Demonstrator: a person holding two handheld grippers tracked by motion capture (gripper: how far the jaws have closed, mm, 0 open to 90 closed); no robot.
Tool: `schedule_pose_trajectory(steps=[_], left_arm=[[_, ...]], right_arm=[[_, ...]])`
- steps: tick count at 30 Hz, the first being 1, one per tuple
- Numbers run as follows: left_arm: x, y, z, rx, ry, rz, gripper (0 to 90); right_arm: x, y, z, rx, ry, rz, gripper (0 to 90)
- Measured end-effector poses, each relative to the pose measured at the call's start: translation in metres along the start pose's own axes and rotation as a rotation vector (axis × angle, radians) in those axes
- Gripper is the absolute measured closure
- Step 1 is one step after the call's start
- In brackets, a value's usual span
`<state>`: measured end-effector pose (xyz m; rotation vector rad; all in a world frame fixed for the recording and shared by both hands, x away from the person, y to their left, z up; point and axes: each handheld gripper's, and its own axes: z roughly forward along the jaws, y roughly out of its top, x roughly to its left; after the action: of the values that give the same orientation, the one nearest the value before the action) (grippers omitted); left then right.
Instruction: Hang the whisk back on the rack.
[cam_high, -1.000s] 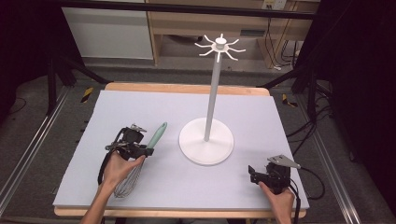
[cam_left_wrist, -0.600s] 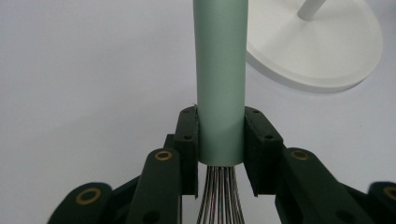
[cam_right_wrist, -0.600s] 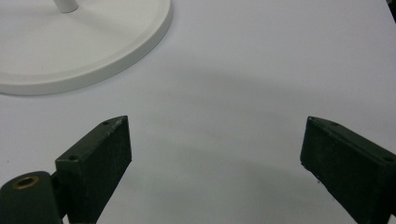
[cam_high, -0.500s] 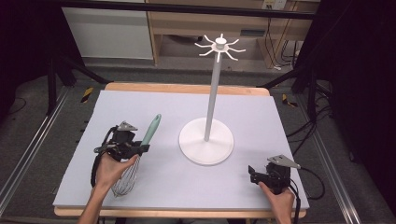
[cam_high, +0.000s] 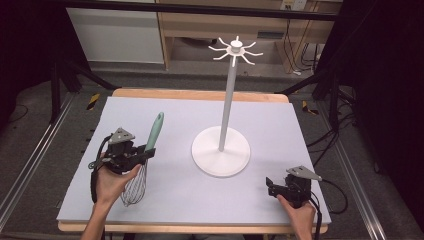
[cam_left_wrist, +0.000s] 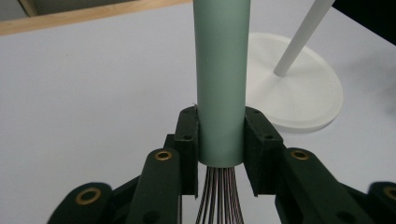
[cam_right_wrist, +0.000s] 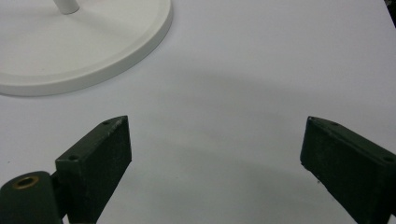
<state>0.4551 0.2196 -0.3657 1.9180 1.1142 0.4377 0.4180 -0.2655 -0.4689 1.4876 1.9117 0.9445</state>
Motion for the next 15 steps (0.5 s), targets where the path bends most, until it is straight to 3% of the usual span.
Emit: schedule_pose_trajectory(steps=[15], left_arm=[[-0.01,0.002,-0.014,-0.173,0.013,0.0,68.7]], right_arm=[[0.0,0.001,0.0,-0.009,0.0,-0.003,9.4]])
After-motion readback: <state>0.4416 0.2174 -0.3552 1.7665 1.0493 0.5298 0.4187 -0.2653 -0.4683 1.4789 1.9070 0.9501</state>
